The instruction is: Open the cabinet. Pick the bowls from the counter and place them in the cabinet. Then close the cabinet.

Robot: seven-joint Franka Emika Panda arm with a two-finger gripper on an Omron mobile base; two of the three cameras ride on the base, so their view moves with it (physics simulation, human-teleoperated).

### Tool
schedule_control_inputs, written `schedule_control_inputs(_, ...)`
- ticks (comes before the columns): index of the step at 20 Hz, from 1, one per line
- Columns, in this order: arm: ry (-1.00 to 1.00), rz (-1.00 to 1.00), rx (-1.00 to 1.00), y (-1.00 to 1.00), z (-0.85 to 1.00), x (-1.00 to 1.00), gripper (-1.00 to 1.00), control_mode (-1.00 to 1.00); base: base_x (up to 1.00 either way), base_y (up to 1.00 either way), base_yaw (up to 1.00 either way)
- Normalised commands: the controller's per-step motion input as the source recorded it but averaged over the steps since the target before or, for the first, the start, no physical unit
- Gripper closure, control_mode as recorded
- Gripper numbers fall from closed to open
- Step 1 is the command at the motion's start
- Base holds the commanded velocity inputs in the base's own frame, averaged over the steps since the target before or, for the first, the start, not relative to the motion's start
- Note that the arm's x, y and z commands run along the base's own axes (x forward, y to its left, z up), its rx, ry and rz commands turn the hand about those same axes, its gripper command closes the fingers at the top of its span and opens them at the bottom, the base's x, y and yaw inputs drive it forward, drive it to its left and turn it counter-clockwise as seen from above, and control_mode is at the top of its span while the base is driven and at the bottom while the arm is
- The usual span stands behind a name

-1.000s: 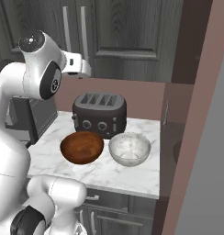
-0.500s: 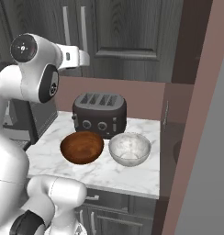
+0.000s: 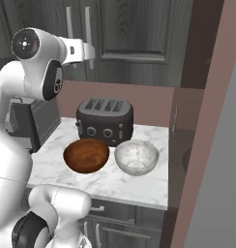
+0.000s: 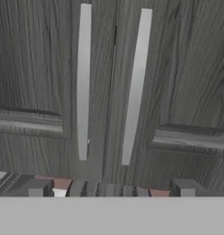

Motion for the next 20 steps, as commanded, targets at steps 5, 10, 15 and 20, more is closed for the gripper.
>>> schedule_control_inputs(5,0.04,0.00,0.00,-0.08,0.26,0.17,-1.00,-1.00,0.00,0.00,0.00)
schedule_control_inputs(10,0.00,0.00,0.00,-0.05,0.14,0.21,-1.00,-1.00,0.00,0.00,0.00)
schedule_control_inputs(15,0.00,0.00,0.00,-0.02,0.01,0.15,-1.00,-1.00,0.00,0.00,0.00)
schedule_control_inputs(20,-0.06,0.00,0.00,0.00,0.00,0.19,-1.00,-1.00,0.00,0.00,0.00)
